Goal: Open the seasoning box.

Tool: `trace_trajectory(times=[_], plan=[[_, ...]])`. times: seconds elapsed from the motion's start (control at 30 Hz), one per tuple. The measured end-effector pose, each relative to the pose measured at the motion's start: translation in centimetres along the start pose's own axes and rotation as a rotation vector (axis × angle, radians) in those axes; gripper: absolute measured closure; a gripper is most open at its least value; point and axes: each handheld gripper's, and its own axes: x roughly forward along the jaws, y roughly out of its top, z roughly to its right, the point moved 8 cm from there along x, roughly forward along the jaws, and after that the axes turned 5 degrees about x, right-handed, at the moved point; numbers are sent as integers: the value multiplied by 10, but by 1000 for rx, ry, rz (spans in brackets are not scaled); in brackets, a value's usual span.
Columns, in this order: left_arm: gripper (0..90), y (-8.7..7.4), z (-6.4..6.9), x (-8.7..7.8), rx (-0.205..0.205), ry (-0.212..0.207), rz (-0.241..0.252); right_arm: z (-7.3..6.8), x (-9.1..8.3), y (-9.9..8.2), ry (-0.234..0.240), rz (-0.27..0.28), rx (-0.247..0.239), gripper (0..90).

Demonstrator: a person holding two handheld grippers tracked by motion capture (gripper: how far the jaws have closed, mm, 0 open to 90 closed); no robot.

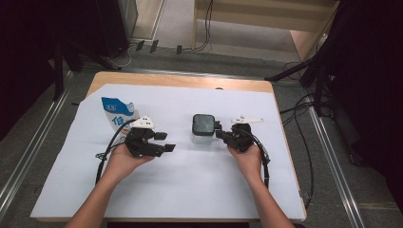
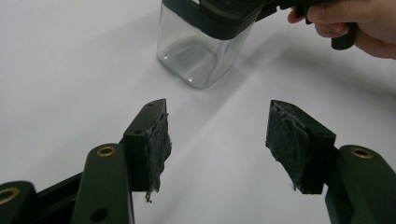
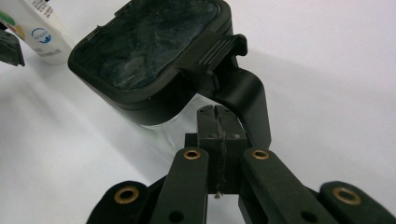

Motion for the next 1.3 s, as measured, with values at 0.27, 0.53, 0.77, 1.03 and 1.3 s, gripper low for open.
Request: trace_trajectory(times=[0.27, 0.53, 0.77, 1.03, 1.3], plan=[[398, 5, -1, 9, 15, -8, -2, 6, 2, 6, 9, -14, -15, 900], [385, 22, -5, 21, 31, -32, -21, 2, -11, 10, 35, -15, -33, 900], [368, 32, -7, 27, 47, -56, -30, 12, -25, 15, 28, 13, -14, 787], [372, 41, -12, 31, 65, -50, -28, 26, -30, 13, -11, 25, -28, 675], [296, 52, -15, 41, 64, -130, -29, 34, -24, 13, -16, 18, 17, 900]])
